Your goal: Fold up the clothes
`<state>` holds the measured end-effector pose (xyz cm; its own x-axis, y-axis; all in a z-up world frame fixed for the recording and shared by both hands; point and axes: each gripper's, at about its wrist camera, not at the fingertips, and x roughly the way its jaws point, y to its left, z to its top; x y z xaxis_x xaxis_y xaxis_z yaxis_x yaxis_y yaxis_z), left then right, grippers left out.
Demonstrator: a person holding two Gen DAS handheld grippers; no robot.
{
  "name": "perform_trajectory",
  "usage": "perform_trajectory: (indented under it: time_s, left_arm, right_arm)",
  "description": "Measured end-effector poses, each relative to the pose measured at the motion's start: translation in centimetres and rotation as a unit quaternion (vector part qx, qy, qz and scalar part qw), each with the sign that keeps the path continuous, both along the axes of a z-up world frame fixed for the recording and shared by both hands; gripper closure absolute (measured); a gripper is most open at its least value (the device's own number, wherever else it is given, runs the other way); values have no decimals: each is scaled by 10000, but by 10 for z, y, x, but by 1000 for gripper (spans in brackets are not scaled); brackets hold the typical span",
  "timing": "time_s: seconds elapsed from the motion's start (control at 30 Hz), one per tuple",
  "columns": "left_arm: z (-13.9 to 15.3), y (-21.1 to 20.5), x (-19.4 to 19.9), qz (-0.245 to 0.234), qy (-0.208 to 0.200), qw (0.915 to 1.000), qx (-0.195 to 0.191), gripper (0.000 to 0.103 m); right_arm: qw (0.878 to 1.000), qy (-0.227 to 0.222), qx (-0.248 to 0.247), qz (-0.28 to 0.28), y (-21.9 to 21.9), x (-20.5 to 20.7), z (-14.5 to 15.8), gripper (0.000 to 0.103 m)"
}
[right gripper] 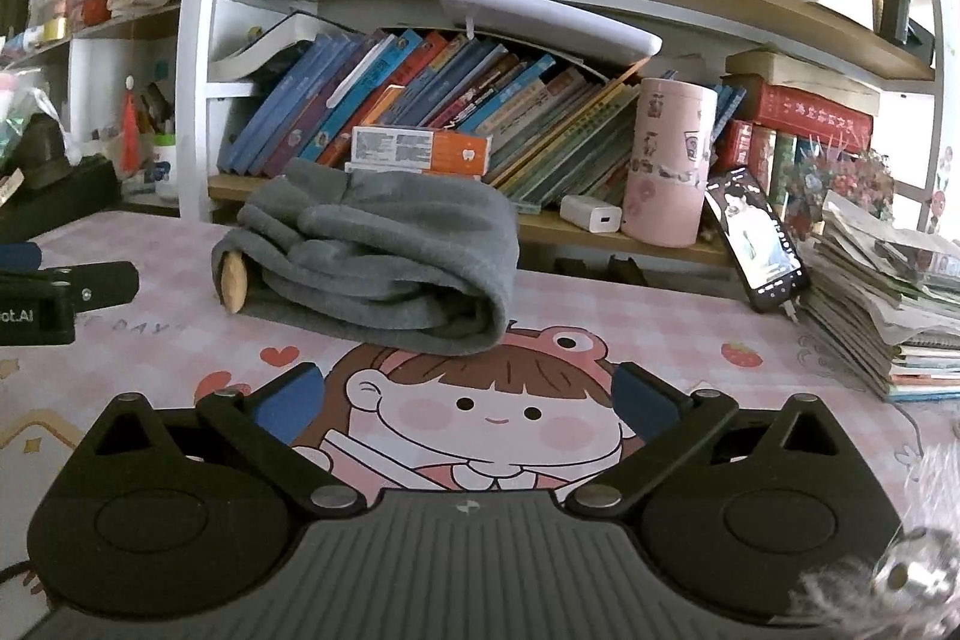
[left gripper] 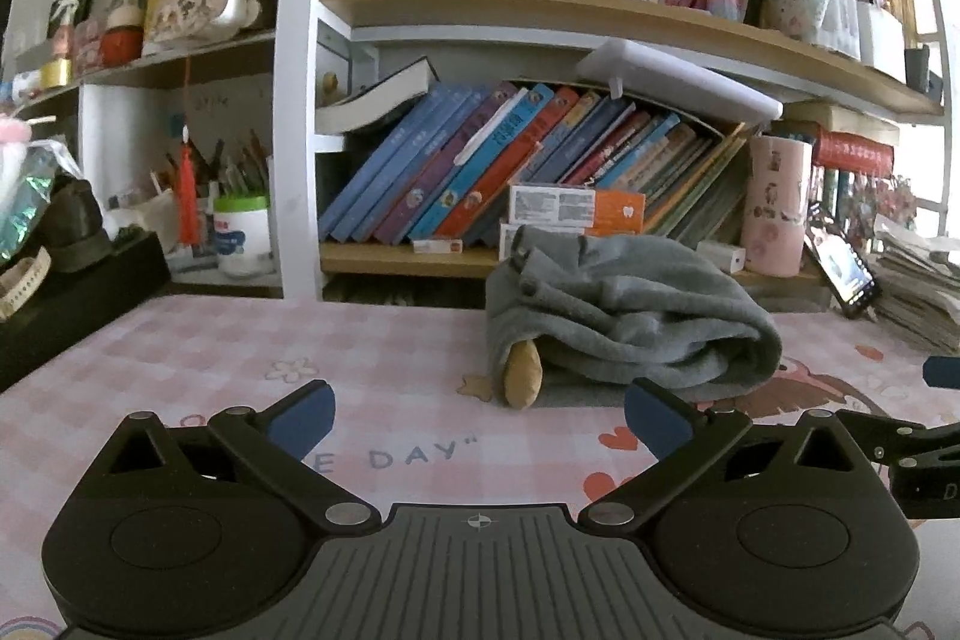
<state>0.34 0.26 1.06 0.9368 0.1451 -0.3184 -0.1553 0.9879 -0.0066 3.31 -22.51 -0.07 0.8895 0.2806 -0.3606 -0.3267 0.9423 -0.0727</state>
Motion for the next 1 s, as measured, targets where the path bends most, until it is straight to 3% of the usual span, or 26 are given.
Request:
perform_trajectory:
  time_s: [1.0]
  left_arm:
    - [1,-4,5,-81,114,9998,156,0]
  right_arm:
    - [10000,31,13,4,0,1,-1,0]
